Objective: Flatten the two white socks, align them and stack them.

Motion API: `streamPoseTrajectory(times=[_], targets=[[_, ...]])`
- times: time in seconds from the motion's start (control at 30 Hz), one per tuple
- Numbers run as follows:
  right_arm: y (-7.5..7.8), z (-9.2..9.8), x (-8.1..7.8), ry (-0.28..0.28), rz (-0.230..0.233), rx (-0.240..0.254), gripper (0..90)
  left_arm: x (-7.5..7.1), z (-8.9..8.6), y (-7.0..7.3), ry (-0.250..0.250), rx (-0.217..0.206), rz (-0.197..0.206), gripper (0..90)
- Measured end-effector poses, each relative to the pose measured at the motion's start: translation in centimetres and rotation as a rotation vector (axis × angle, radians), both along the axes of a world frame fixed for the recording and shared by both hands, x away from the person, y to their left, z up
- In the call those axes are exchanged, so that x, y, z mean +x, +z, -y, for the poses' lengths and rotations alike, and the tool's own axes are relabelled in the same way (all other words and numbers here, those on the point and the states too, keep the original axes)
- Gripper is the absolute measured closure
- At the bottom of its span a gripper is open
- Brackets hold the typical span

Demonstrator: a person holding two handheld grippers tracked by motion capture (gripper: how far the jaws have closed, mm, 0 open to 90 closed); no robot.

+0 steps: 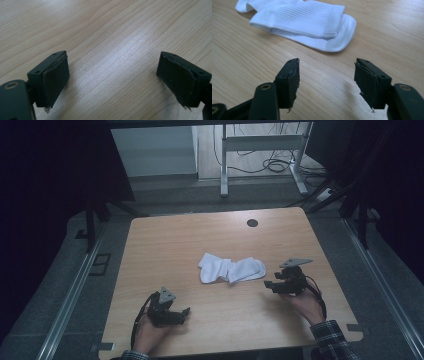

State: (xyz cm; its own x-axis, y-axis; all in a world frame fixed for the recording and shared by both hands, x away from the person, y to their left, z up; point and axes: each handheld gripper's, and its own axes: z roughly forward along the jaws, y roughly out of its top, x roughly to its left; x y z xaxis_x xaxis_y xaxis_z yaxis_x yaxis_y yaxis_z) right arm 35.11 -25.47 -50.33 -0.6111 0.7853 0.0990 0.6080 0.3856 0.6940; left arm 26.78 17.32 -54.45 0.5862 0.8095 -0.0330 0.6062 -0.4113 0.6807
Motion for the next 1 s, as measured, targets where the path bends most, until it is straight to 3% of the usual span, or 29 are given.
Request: streamPoseTrajectory(times=[0.33, 0.8, 1.0], targets=[[0.3, -1.2, 1.7, 0.001, -0.006, -0.004, 46.3, 0.0, 0.0, 0.0, 0.001, 0.001, -0.001, 10.9], [0.7, -3.8, 5.3, 0.020, 0.012, -0.036, 68.7, 0.0, 0.0, 0.0, 0.001, 0.001, 0.000, 10.9], [0.0, -4.6, 6.6, 0.020, -0.021, -0.043, 72.3, 0.0, 0.0, 0.0, 0.001, 0.000, 0.000, 10.9]])
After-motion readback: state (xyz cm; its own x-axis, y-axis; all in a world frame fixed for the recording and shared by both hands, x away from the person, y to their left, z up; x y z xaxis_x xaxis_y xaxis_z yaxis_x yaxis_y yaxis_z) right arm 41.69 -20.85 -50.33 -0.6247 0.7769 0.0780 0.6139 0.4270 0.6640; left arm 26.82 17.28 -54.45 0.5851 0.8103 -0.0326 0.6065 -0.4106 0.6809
